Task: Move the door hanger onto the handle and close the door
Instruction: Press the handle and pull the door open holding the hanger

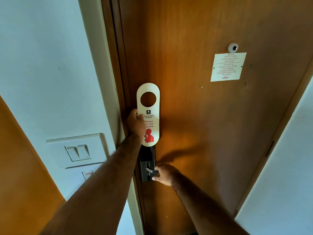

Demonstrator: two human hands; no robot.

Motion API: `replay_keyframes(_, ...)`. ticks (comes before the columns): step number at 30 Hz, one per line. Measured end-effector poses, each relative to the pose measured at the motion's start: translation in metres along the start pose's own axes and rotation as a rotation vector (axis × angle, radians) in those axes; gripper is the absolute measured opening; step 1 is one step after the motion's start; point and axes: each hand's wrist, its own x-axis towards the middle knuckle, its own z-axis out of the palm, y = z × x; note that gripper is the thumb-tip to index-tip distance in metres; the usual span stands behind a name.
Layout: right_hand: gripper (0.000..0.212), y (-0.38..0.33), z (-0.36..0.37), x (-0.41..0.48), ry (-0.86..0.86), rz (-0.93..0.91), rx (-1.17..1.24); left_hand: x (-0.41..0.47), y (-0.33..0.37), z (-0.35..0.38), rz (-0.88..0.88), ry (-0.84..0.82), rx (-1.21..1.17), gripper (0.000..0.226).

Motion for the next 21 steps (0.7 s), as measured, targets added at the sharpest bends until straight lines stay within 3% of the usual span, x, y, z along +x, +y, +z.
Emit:
replay_keyframes(9, 0.074, -0.003, 0.023, 0.027, -0.052, 0.017, -0.029, -0.003, -0.011, 0.008, 0.047, 0.033, -0.009, 0.026)
replay_keyframes(14, 0.057, -0.003, 0.034, 0.038, 0.008, 0.079, 0.156, -0.004, -0.015, 0.010, 0.059, 0.024, -0.020, 0.027)
replay_keyframes(21, 0.069, 0.004, 0.049, 0.050, 0.004, 0.165, 0.546, -0.004, -0.016, 0.012, 0.072, 0.022, -0.016, 0.030)
